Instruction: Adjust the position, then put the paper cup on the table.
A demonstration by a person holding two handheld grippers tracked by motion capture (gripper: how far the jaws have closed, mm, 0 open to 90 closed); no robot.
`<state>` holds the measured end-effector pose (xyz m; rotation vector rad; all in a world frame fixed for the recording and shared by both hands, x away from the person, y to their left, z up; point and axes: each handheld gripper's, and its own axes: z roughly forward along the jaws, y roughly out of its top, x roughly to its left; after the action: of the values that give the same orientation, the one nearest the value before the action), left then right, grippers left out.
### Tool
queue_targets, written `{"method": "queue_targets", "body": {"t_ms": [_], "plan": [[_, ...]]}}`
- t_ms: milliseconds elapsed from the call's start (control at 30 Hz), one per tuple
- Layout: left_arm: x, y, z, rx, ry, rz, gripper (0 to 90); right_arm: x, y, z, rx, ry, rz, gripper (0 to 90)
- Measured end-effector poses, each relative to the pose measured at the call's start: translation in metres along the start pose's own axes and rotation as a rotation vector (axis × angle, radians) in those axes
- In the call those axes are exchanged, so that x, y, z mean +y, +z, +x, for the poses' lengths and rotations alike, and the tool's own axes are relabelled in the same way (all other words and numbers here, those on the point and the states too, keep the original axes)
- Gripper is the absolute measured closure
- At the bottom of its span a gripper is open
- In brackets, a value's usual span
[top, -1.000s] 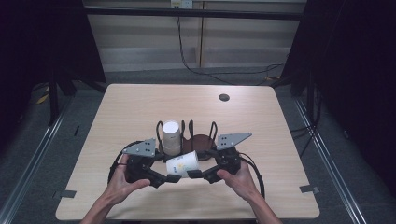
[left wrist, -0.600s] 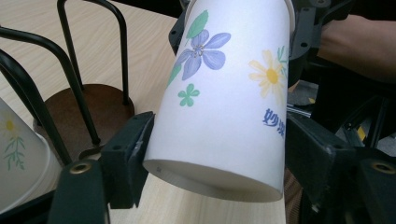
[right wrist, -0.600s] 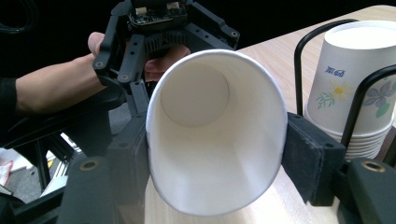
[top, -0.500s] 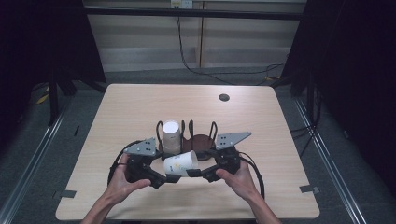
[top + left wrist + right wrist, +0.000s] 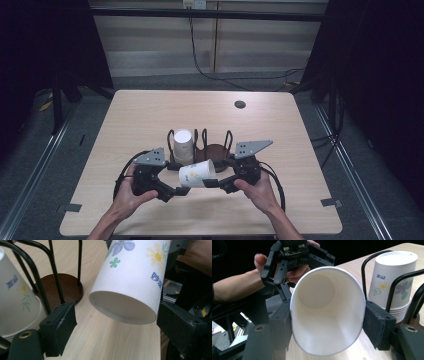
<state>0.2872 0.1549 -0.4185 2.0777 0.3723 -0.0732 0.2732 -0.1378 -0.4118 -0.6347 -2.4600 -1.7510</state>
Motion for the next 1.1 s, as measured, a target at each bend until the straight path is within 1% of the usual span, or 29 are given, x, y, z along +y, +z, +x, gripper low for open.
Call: {"method": "queue_targets", "body": {"t_ms": [67, 167, 267, 333, 400, 533, 567, 633, 667, 767, 800, 833, 867, 900, 933, 1000, 1067, 1100], "plan": [[0.0, -0.001, 0.002, -0.003, 0.0, 0.012, 16.0, 0.0, 0.0, -0.001, -0.01, 0.005, 0.005, 31.3], [0.001, -0.004, 0.005, 0.017, -0.013, 0.004, 16.0, 0.0, -0.002, -0.003, -0.023, 0.009, 0.011, 31.5], [0.0, -0.006, 0.008, 0.029, -0.019, 0.011, 16.0, -0.001, -0.006, -0.006, -0.036, 0.024, 0.008, 31.5], [-0.002, -0.009, 0.009, 0.039, -0.016, 0.031, 16.1, -0.003, -0.009, -0.009, -0.043, 0.031, 0.012, 31.6], [-0.005, -0.012, 0.01, 0.039, -0.022, 0.034, 16.1, -0.004, -0.011, -0.01, -0.05, 0.036, 0.013, 31.5], [-0.014, -0.016, 0.013, 0.056, -0.037, 0.046, 16.0, -0.006, -0.015, -0.011, -0.064, 0.039, 0.024, 31.5], [-0.016, -0.016, 0.014, 0.065, -0.048, 0.059, 16.0, -0.006, -0.017, -0.011, -0.069, 0.039, 0.029, 31.5], [-0.02, -0.016, 0.015, 0.091, -0.054, 0.074, 16.1, -0.006, -0.021, -0.013, -0.09, 0.045, 0.041, 31.5], [-0.021, -0.016, 0.016, 0.096, -0.064, 0.073, 16.1, -0.007, -0.023, -0.015, -0.095, 0.047, 0.042, 31.5], [-0.024, -0.017, 0.017, 0.103, -0.068, 0.081, 16.2, -0.007, -0.028, -0.017, -0.113, 0.058, 0.047, 31.5], [-0.024, -0.018, 0.017, 0.121, -0.063, 0.085, 16.2, -0.007, -0.029, -0.017, -0.12, 0.059, 0.05, 31.5], [-0.025, -0.019, 0.016, 0.144, -0.045, 0.082, 16.1, -0.007, -0.03, -0.016, -0.125, 0.062, 0.055, 31.5], [-0.026, -0.02, 0.016, 0.131, -0.037, 0.072, 16.1, -0.007, -0.031, -0.016, -0.131, 0.061, 0.061, 31.5], [-0.027, -0.021, 0.016, 0.115, -0.042, 0.067, 16.1, -0.008, -0.032, -0.016, -0.131, 0.065, 0.063, 31.5], [-0.027, -0.021, 0.016, 0.117, -0.041, 0.073, 16.1, -0.009, -0.033, -0.017, -0.131, 0.069, 0.065, 31.5], [-0.029, -0.02, 0.016, 0.136, -0.039, 0.076, 16.1, -0.01, -0.036, -0.018, -0.137, 0.074, 0.072, 31.5], [-0.031, -0.019, 0.017, 0.134, -0.052, 0.082, 16.1, -0.011, -0.038, -0.018, -0.149, 0.077, 0.085, 31.5], [-0.031, -0.02, 0.018, 0.137, -0.051, 0.088, 16.1, -0.011, -0.04, -0.018, -0.152, 0.077, 0.088, 31.4]]}}
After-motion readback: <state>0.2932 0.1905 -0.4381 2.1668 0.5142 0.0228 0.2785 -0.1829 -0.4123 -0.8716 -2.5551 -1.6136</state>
